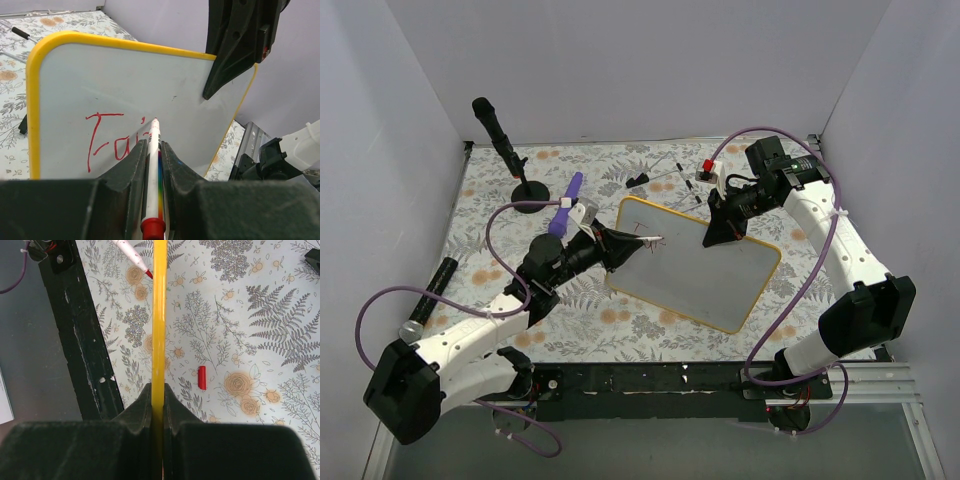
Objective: Write a sentence on the whiteboard
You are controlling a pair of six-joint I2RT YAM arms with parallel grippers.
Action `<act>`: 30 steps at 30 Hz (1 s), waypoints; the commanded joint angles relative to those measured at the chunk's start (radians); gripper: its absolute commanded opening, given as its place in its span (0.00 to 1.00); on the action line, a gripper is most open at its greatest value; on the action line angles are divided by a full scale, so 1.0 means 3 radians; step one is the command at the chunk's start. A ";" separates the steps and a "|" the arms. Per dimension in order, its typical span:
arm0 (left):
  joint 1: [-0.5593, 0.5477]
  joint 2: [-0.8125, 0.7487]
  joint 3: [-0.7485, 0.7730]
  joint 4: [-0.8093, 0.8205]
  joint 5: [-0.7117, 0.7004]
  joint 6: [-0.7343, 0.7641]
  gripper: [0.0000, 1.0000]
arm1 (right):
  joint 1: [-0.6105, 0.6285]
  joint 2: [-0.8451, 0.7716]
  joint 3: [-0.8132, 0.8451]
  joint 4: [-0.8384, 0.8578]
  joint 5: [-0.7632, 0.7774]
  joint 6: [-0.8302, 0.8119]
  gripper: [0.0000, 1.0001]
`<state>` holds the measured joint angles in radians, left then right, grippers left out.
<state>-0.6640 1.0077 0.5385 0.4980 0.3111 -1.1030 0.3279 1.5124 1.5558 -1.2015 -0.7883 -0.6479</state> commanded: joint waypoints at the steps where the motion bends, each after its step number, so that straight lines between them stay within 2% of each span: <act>1: 0.0004 0.0057 0.0143 0.0002 -0.0076 0.0072 0.00 | 0.0017 -0.0097 0.0050 0.0129 -0.0343 -0.0059 0.01; 30: 0.0004 -0.0015 -0.0051 -0.0361 -0.0142 0.0138 0.00 | 0.0017 -0.0086 0.0050 0.0129 -0.0343 -0.0054 0.01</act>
<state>-0.6643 1.0264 0.5442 0.4225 0.2977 -1.0851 0.3286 1.5124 1.5555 -1.2007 -0.7856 -0.6464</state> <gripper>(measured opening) 0.123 0.088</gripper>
